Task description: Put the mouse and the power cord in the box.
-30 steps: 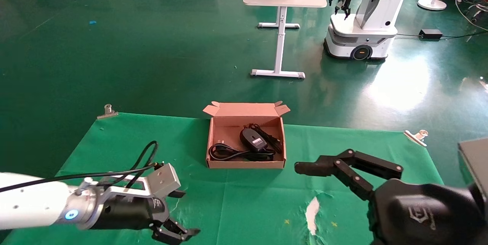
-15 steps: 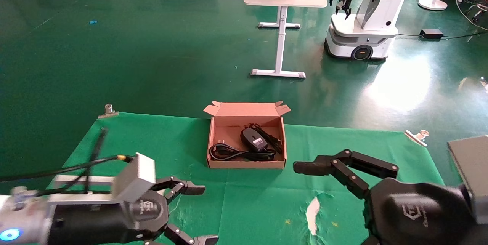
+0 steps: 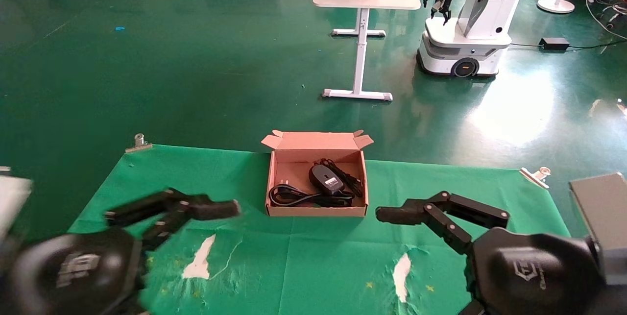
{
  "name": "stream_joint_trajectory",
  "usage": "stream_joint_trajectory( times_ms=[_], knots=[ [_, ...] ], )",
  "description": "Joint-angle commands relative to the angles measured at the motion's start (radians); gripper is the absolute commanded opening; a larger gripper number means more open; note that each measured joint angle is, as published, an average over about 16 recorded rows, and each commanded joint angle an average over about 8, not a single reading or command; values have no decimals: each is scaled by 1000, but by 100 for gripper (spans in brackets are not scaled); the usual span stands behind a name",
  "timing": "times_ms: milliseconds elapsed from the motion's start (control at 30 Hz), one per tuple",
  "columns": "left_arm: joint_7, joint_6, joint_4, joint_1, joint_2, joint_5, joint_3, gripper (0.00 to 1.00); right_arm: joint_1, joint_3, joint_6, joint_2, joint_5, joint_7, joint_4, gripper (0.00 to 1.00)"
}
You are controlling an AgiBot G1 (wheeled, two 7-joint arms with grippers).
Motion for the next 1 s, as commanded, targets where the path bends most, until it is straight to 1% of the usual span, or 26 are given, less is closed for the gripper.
stream_joint_trajectory(
  times_ms=[33, 133, 533, 1000],
  knots=[
    [21, 18, -9, 19, -12, -48, -32, 100, 0, 0, 0, 0, 1, 0, 0, 100],
    [29, 28, -13, 28, -19, -72, -48, 100, -1, 1, -1, 1, 1, 0, 1, 100],
    [17, 14, -7, 15, -10, -35, -24, 100, 0, 0, 0, 0, 0, 0, 0, 100],
    [12, 7, -3, 8, -5, -18, -13, 100, 0, -1, 1, 0, -1, 0, -1, 100]
  ],
)
